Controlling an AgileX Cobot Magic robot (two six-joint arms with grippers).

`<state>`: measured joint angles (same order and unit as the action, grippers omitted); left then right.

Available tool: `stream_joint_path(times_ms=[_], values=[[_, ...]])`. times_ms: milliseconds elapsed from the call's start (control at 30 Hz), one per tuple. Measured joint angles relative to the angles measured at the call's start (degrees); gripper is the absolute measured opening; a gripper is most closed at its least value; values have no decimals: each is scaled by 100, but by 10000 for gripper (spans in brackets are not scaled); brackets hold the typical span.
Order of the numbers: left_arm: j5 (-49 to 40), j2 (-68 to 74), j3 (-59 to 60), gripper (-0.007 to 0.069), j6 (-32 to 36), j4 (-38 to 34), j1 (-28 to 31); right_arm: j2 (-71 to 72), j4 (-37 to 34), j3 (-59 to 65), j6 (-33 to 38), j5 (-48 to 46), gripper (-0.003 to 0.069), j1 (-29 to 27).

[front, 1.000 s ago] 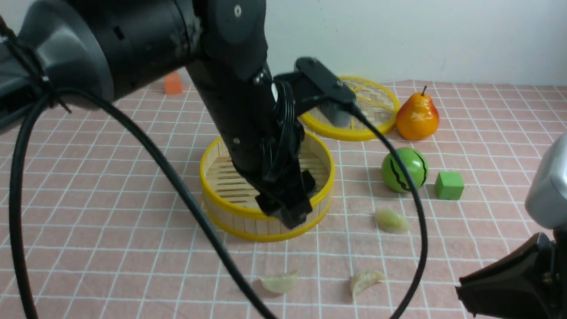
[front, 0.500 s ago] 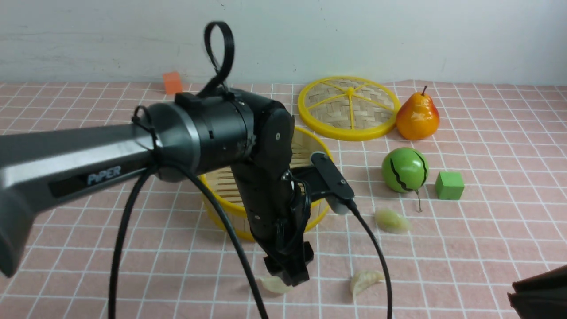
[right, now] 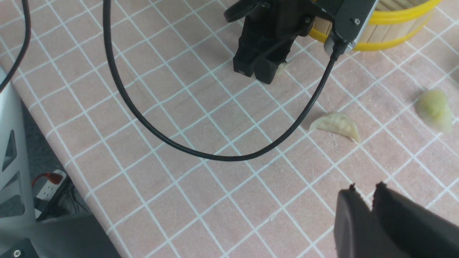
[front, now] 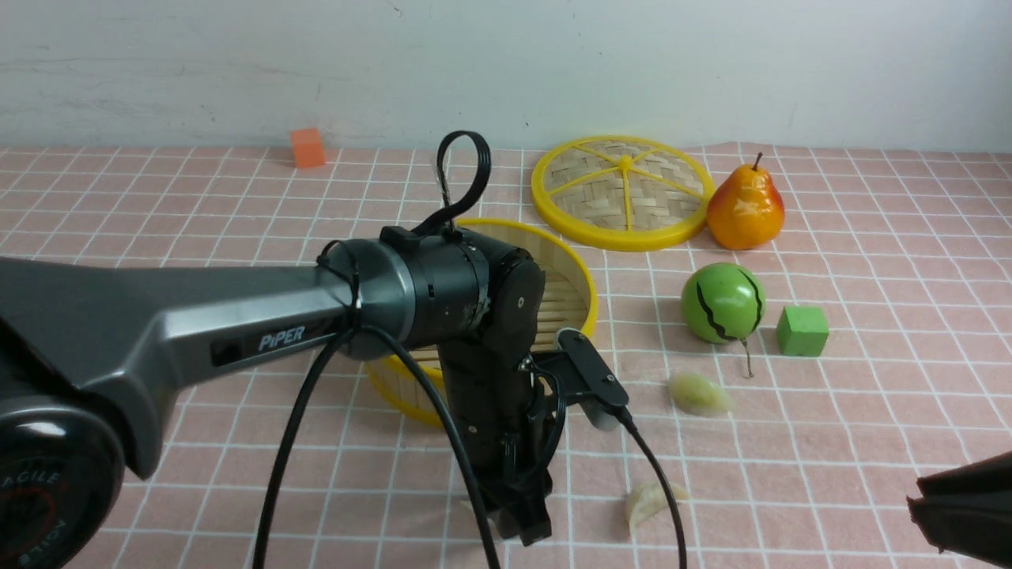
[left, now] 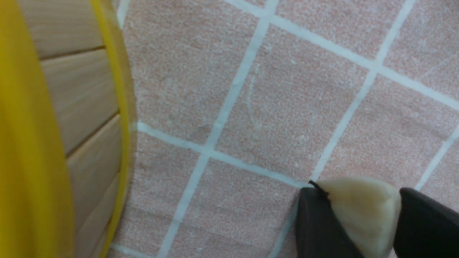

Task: Put the dumplings into the steamer on the table with the pink tablecloth.
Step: 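Reach for and grasp a dumpling on the table with the left gripper, then place the dumpling into the bamboo steamer basket with the left gripper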

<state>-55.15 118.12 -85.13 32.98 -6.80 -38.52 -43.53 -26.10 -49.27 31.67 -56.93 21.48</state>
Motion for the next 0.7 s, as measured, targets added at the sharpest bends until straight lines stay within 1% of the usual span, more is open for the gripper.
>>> stream_joint_path(times_ms=[100, 167, 200, 233, 300, 367, 500, 533, 567, 667, 700], values=[[-138, 0, -26, 257, -75, 0, 0, 0, 7, 0, 0, 54, 94, 0], [-371, 9, -148, 257, -268, 8, 0, 0, 7, 0, 0, 74, 95, 0], [-648, 44, -313, 254, -490, 8, 0, 0, 7, 0, 0, 80, 97, 0], [-648, 50, -349, 254, -524, 8, 0, 0, 7, 0, 0, 86, 97, 0], [-1154, 67, -988, 254, -973, 8, 0, 0, 7, 0, 0, 146, 99, 0], [-1375, 67, -1581, 254, -1383, 14, 0, 0, 7, 0, 0, 229, 102, 0], [-1464, 67, -2907, 252, -2111, 71, 130, 0, 7, 0, 0, 309, 105, 0], [-1464, 67, -2907, 252, -2111, 71, 145, 0, 7, 0, 0, 309, 105, 0], [-1470, 62, -3300, 252, -2470, 71, 340, 0, 7, 0, 0, 309, 105, 0], [-1303, 57, -3464, 252, -3019, 82, 694, 0, 7, 0, 0, 314, 105, 0], [-1278, 57, -3470, 252, -3053, 82, 723, 0, 7, 0, 0, 314, 105, 0]])
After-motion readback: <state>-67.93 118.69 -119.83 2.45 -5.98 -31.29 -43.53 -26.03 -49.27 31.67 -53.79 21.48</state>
